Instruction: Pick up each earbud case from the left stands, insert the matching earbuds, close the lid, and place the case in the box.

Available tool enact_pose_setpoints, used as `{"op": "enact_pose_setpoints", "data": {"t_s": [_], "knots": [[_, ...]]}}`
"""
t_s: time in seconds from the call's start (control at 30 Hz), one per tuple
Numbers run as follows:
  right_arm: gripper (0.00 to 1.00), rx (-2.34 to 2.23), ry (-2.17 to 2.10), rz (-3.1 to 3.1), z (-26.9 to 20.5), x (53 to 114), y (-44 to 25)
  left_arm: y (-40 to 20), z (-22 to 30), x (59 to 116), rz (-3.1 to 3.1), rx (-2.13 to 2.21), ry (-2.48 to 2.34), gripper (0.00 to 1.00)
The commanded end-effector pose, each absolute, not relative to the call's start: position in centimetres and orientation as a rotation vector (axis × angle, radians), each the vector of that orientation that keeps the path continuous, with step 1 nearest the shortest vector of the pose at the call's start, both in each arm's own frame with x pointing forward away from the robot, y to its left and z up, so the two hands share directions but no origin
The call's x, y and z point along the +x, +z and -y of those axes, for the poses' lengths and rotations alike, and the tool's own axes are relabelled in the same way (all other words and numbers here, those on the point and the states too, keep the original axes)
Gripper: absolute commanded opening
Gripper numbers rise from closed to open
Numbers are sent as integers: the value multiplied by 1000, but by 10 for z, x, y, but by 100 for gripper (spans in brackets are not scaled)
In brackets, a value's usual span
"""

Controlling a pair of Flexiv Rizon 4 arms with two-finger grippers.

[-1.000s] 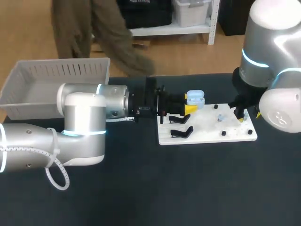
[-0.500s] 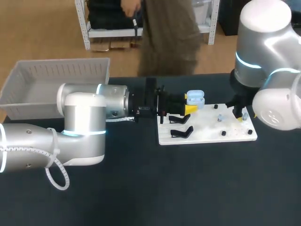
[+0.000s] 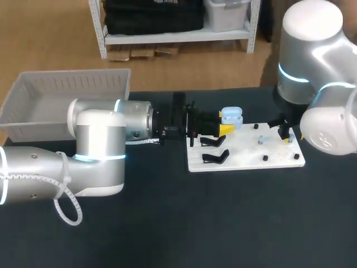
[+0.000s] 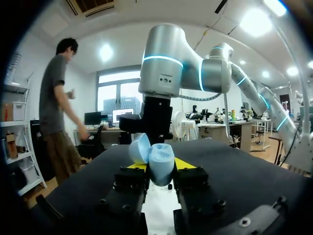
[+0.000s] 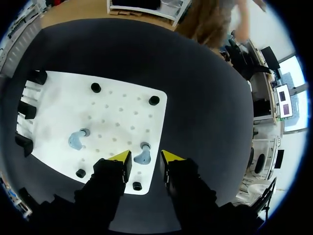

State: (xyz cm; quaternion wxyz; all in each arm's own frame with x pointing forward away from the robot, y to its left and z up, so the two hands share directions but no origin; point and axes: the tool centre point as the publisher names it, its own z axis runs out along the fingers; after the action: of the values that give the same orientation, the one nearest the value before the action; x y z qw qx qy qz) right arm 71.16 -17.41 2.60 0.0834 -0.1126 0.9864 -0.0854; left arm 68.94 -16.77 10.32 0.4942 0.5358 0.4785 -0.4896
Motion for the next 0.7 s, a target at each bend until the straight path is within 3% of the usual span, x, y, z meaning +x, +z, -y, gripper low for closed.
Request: {"op": "enact_pose_setpoints", "data": {"t_s": [0.03, 0.23, 0.3, 0.37, 0.7], "knots": [[34, -333, -264, -2942, 174, 711, 25, 103, 168, 688, -1159, 1294, -1183, 0], [25, -335, -270, -2943, 174, 712, 25, 103, 168, 688, -1159, 1294, -1183, 0], [9, -334, -272, -2943, 174, 712, 24, 103, 168, 688, -1159, 1294, -1183, 0], [0, -333, -274, -2945, 174, 712, 24, 103, 168, 688, -1159, 1294, -1183, 0], [0, -320, -274, -2941, 176, 707, 37, 103, 168, 688, -1159, 1294, -1183, 0]]}}
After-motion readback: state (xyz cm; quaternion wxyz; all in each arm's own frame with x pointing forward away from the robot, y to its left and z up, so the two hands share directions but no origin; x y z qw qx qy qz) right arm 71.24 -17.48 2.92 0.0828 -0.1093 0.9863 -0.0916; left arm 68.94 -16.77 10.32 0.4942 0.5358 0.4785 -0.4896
